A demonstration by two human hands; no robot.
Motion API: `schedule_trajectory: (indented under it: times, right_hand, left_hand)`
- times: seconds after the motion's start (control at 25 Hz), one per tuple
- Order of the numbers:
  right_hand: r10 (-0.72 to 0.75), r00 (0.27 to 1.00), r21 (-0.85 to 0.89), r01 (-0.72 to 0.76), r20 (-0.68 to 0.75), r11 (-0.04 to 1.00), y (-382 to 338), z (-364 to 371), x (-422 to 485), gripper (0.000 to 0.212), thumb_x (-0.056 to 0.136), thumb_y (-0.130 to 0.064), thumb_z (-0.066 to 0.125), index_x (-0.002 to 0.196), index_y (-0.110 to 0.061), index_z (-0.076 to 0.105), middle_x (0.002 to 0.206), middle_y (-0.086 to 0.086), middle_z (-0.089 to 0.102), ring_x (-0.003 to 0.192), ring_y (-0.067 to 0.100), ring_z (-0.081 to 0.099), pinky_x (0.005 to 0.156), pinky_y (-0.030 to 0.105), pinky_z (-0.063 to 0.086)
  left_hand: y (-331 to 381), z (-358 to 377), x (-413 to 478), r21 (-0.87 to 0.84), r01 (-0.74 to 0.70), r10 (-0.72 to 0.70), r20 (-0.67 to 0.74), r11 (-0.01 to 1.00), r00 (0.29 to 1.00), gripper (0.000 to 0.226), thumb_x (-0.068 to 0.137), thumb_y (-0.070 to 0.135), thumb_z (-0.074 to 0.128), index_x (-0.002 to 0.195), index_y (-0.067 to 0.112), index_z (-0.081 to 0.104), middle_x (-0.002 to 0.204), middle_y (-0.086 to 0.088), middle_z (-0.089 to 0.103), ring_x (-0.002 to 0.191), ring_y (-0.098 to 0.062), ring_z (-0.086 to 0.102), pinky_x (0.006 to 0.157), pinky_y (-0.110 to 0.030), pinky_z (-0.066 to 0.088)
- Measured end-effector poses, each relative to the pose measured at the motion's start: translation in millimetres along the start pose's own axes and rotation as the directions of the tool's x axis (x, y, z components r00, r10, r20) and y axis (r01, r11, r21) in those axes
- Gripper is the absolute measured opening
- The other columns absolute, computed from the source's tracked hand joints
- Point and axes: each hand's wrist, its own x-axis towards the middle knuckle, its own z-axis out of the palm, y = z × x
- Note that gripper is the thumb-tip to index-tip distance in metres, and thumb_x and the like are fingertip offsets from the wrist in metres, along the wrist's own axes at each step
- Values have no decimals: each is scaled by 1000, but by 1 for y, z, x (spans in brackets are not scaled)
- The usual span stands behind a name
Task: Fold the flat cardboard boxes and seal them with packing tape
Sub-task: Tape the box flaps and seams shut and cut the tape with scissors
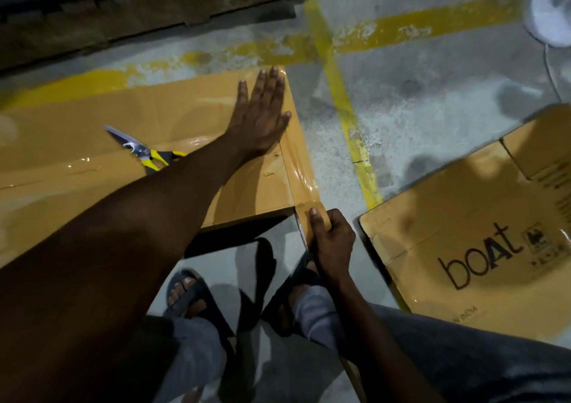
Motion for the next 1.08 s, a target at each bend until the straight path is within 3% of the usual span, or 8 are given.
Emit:
schedule_trajectory:
  times: [0.08,0.32,0.52,0.72,0.88,1.0,1.08]
  right_hand:
    - [-11,1000,-26,11,3,1000,0,1,0,44,81,-70,44,64,-30,42,59,-5,49,60,17,51,57,37,42]
    - [-54,998,53,54,13,997,1,2,2,41,96,-41,58,64,-24,38,58,-6,47,57,15,47,57,35,38]
    - [-58,996,27,57,73,998,3,-2,0,38,98,-42,54,71,-19,40,63,0,50,65,28,53,58,37,38]
    - [-117,974,41,111,192,993,-2,-12,0,36,101,-42,46,82,-12,43,69,1,50,65,20,49,61,37,35]
    - [-126,964,37,121,234,992,-9,-10,1,34,103,-42,41,84,-14,39,69,-2,47,67,19,47,61,33,32]
    - [-157,908,-24,180,388,983,-28,3,1,29,105,-38,38,92,-12,37,81,7,52,75,23,49,62,32,27]
    - [-155,860,-83,222,487,972,-43,19,0,29,105,-38,39,95,-10,39,89,13,55,82,28,53,65,34,32]
  left_hand:
    - [11,-2,-19,29,-38,38,20,999,999,69,99,47,9,153,6,1,162,-13,-5,149,-30,0,116,-56,2]
    - [49,1,-84,9,-121,119,135,993,984,75,97,53,9,153,7,-6,161,-12,-15,149,-28,-12,119,-52,0]
    - [77,4,-130,69,-203,187,188,977,964,76,94,54,4,154,7,-3,161,-13,-12,148,-31,-10,118,-53,4]
    - [53,-19,-138,158,-375,323,278,914,905,74,87,45,0,153,13,-10,160,-11,-18,148,-34,-11,119,-51,3]
    - [44,-23,-144,255,-376,299,295,891,907,64,101,26,21,151,14,-18,159,-9,-24,147,-36,-14,118,-53,6]
    - [17,-26,-150,315,-332,241,295,889,925,65,102,26,22,150,14,-21,158,-9,-26,147,-37,-13,117,-54,10]
    - [-7,-31,-159,308,-289,188,318,906,929,66,102,28,23,150,15,-20,158,-8,-26,147,-36,-12,117,-54,13]
